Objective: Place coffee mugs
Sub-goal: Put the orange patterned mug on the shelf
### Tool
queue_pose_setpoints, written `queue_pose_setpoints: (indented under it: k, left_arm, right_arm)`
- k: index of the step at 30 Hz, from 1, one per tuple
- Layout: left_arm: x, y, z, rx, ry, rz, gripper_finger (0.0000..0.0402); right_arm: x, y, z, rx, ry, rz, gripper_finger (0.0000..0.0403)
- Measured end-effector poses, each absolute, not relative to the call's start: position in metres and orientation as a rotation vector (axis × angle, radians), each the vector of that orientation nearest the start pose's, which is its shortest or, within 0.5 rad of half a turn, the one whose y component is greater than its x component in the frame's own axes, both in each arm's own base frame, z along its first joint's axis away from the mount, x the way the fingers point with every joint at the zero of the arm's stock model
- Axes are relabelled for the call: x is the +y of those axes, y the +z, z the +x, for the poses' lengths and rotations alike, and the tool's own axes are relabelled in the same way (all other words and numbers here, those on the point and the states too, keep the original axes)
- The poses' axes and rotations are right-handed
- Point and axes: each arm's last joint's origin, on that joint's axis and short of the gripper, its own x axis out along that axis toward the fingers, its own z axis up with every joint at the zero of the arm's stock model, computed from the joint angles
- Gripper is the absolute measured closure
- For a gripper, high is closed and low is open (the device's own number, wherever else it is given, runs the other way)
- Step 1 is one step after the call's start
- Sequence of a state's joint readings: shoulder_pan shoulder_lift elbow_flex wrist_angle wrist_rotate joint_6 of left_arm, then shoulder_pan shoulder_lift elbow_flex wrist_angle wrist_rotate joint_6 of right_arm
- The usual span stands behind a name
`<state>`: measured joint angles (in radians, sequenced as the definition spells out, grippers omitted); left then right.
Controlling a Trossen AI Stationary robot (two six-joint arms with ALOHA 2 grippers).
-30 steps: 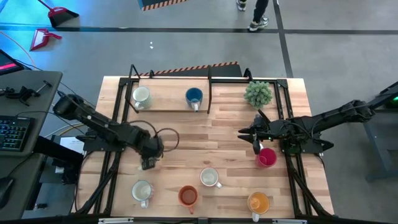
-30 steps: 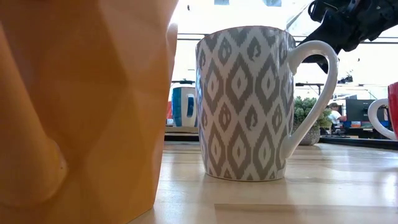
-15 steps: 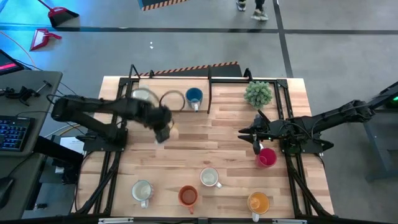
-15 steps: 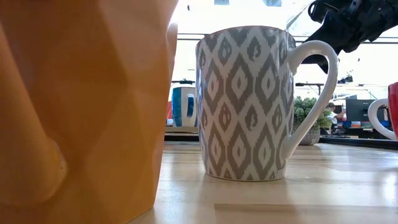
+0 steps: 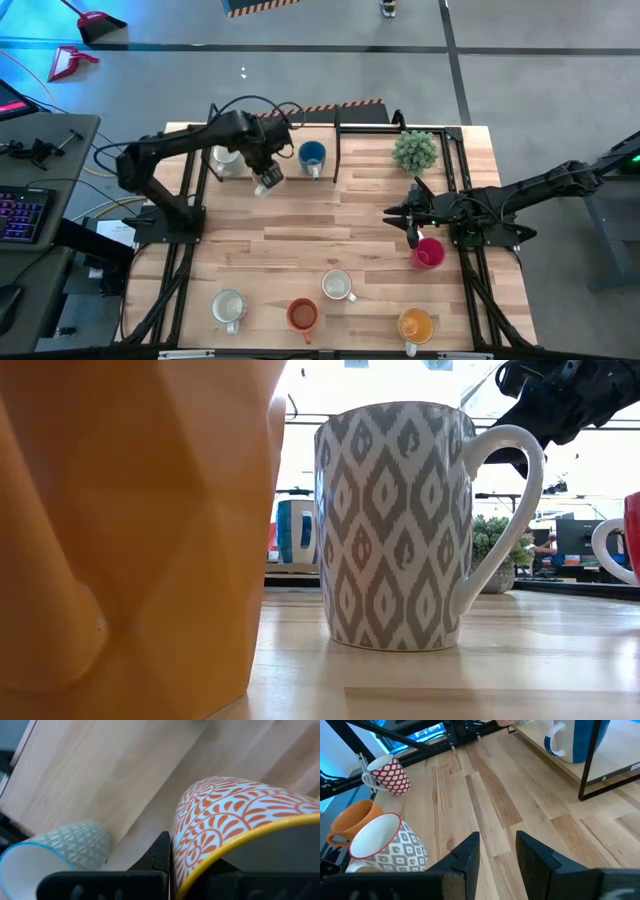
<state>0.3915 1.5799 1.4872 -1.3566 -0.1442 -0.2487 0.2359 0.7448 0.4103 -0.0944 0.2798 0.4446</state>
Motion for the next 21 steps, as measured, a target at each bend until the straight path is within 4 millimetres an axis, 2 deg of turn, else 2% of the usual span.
queue_pose_setpoints:
  k: [12, 21]
  left_arm:
    - [0.163, 0.284, 0.253, 1.493, 0.725, -0.463, 0.0394]
    - [0.189, 0.268, 0.248, 1.541, 0.738, -0.478, 0.0394]
  right_arm:
    - [0.031, 0.219, 0.161, 0.397, -0.130, 0.330, 0.0295]
    - [0.031, 0.219, 0.161, 0.398, -0.127, 0.331, 0.0295]
